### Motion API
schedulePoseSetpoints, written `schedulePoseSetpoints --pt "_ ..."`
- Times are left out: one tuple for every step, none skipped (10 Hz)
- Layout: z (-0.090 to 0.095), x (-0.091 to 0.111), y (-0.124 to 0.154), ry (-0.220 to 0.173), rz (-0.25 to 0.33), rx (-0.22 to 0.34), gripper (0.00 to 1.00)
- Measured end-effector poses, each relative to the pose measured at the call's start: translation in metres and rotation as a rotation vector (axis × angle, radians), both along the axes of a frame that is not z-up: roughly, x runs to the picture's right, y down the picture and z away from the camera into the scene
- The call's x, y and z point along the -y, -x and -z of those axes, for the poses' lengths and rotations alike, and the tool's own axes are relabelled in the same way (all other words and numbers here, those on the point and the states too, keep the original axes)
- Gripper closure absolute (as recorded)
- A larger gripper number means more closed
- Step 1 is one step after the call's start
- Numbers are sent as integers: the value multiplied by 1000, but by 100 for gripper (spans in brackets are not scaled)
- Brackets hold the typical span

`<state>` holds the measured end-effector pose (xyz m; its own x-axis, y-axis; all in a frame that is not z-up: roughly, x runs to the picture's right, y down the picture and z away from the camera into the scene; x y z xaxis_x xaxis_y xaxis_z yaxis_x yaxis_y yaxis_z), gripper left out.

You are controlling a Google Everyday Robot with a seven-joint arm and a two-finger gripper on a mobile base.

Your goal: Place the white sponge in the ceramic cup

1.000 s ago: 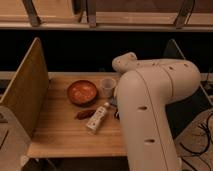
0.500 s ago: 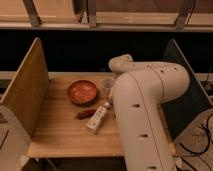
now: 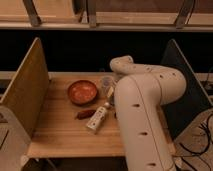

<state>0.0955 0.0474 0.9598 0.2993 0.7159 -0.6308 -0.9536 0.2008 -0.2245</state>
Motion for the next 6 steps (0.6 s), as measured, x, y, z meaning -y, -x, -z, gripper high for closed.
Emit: schedulePoseSetpoints --pt "-5 4 2 -36 1 50 20" --pt "-7 4 4 -57 3 91 20" --pt "-7 4 5 -76 -1 125 20" --pt "-6 1 5 -84 -5 152 20" --pt "-5 -2 5 -97 -8 185 20" --pt "-4 -3 3 -102 -11 196 20"
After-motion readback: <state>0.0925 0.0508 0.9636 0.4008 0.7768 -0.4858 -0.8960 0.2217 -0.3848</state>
